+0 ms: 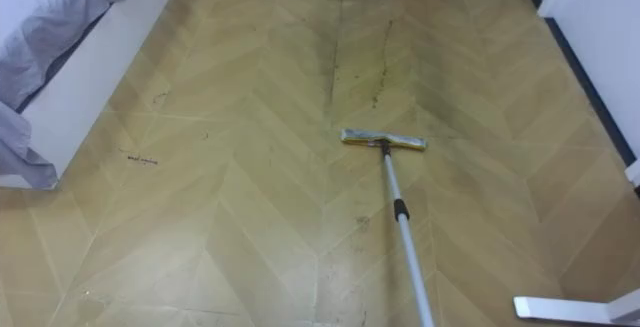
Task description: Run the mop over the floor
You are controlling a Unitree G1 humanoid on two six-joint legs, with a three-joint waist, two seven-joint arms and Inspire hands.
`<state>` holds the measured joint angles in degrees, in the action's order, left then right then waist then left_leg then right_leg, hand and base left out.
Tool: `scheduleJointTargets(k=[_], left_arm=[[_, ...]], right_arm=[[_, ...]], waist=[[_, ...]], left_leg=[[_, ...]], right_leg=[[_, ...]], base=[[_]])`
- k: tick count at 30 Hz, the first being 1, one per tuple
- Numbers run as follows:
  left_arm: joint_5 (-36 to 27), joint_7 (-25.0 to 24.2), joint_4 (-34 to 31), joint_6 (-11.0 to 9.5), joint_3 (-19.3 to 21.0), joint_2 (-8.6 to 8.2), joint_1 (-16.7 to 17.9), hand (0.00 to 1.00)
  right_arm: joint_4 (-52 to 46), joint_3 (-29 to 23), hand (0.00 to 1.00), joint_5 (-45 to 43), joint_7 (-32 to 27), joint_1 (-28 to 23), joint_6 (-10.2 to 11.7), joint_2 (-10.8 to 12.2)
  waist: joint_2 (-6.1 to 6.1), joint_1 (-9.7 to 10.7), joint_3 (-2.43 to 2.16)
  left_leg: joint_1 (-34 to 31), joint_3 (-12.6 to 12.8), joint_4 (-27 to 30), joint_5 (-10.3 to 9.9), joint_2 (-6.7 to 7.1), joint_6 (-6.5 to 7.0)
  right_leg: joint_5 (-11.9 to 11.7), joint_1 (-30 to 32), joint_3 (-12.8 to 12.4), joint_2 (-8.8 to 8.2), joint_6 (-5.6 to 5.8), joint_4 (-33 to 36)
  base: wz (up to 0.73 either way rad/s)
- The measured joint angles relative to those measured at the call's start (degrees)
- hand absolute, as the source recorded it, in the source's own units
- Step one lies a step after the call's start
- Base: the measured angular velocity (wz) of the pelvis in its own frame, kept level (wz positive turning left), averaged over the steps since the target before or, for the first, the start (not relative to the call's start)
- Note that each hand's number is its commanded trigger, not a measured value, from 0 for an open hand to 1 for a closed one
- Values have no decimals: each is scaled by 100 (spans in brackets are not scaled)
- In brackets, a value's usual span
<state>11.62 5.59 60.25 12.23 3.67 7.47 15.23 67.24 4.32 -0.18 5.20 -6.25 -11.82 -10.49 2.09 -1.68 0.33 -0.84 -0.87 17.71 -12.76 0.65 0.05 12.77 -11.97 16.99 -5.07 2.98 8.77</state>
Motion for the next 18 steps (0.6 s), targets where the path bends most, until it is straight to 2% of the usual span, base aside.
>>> scheduleJointTargets(k=[11,18], left_arm=[[238,-4,0,-2,-51,-14,-50,0],[390,-18,30,1,-62,-20,-112,0]], right_arm=[[10,2,100,39,0,-2,18,-9],[8,0,100,74,40,1,55,-74]], waist=[[-25,-6,-6],[-115,-3,-25]], left_leg=[[-28,-1,11,0,-1,0],[-167,-24,54,-1,-4,-1]], right_leg=[[0,2,23,1,0,-2],[0,116,24,10,-1,3]], base=[[0],[0]])
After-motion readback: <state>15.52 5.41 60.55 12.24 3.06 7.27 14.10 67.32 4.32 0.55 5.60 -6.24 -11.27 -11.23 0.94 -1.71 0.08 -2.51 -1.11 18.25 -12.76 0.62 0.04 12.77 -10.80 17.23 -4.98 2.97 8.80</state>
